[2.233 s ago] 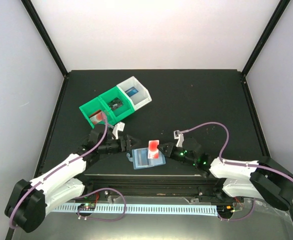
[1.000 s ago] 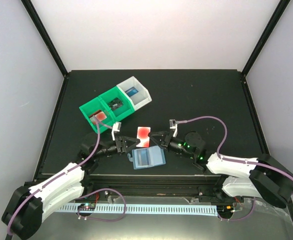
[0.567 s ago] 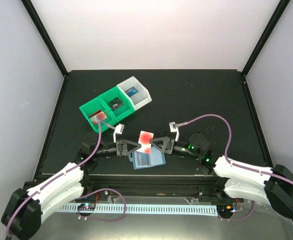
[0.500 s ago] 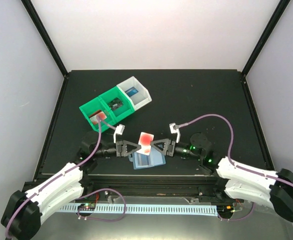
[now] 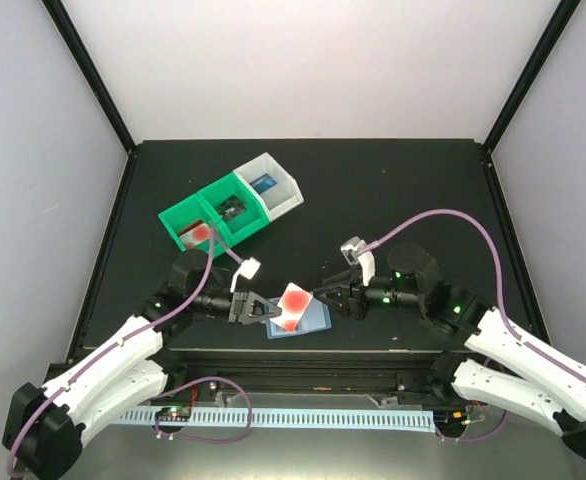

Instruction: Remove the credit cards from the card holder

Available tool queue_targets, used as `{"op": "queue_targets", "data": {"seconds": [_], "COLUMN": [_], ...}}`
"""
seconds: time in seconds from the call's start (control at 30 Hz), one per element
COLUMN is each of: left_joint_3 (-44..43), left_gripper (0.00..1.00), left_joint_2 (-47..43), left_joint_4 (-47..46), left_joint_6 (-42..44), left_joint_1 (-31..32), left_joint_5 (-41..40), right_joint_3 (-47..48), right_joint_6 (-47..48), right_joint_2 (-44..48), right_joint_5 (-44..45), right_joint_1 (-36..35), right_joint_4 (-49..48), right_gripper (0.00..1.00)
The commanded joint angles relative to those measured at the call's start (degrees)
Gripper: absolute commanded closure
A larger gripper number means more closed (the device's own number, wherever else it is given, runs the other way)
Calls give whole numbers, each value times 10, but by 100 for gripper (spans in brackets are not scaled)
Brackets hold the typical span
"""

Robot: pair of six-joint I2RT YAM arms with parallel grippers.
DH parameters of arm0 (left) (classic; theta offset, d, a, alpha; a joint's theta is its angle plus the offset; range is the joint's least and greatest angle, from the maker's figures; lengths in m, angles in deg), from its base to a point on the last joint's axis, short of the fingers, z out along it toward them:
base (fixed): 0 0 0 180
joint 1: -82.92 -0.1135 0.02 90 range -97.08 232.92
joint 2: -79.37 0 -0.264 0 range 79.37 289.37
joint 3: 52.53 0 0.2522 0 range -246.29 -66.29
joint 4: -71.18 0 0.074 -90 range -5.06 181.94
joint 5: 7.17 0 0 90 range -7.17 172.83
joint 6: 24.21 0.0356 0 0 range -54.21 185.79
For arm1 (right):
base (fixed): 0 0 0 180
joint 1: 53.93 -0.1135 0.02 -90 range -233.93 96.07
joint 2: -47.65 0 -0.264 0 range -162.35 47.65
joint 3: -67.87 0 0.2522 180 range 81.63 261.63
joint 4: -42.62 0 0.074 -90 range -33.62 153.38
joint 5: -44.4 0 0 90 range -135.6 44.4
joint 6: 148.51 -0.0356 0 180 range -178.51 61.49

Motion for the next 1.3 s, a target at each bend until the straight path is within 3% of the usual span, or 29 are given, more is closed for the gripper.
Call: {"op": "queue_targets", "data": {"seconds": [0.0,0.13,0.27,0.6,0.87,1.07,1.27], "left_joint_3": [-30,-25,-20,-9,3,0,-6], "left_gripper": [98,98,98,99,98,98,51], "left_joint_2": [11,9,7,-5,-8,-12,-32], "left_joint_4": [57,49,43,34,17,18,-2], "left_joint_6": [65,67,65,62,49,46,7], "left_joint_1": [4,5,4,5,5,5,4], "left_joint_5": [53,59,65,67,67,62,7], "right_joint_3": [41,59,63,56,37,28,7], "right_joint_6": [94,104,107,102,78,69,22], "right_joint_2": [-37,-90,-130,-179,-182,-179,-171], "right_joint_5": [-24,-144,-200,-216,-236,-247,-267], "right_joint_1": [21,30,30,30,31,31,40], "right_joint_4": [128,97,63,10,-33,-49,-111], "right_gripper": [52,48,48,45,82,99,99]}}
